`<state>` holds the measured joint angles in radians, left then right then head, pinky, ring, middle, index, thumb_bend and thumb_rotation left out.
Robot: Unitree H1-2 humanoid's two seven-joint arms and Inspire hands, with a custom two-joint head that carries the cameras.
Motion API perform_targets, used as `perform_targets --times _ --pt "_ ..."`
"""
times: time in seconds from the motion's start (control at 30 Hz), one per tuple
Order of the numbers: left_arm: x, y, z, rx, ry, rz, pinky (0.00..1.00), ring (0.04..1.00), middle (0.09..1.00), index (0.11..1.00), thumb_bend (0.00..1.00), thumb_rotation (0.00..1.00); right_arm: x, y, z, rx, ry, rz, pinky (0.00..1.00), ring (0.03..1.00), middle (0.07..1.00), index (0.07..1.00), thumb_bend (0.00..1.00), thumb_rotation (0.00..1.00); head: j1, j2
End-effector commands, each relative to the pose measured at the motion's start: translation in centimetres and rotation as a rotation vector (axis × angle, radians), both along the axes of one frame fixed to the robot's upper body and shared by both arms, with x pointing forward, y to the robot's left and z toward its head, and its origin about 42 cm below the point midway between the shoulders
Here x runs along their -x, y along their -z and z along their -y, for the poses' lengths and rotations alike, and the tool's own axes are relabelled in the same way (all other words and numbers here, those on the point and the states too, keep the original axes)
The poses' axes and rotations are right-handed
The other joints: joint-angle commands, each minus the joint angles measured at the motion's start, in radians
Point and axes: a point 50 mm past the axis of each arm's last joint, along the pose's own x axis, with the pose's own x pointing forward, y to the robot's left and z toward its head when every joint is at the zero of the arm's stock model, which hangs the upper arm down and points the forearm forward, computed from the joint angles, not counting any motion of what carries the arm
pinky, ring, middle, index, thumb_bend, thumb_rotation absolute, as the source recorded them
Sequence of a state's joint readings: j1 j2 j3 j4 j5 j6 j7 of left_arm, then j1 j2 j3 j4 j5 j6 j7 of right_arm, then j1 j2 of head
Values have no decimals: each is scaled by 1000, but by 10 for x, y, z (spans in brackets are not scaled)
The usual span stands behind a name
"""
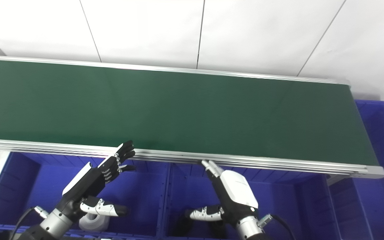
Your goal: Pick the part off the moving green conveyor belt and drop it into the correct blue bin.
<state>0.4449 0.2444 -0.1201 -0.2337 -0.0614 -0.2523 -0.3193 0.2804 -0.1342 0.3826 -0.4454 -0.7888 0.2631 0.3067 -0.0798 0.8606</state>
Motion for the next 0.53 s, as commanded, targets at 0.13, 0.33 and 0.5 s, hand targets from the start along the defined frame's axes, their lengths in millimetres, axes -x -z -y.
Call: perform_targets --times 0.13,0.33,0.5 --pt "2 -10 -6 0 1 44 842 987 1000 1000 709 356 22 -14 -12 -260 38 18 766 904 942 934 636 334 14 -3" --pt "3 -9 -7 -10 1 49 856 988 1000 1000 700 364 35 2 -21 -338 35 23 774 868 920 946 662 452 22 -17" --pt "4 -8 -7 -17 -8 44 868 988 1000 1000 698 361 37 16 -21 -377 69 28 782 857 907 934 668 474 32 -29"
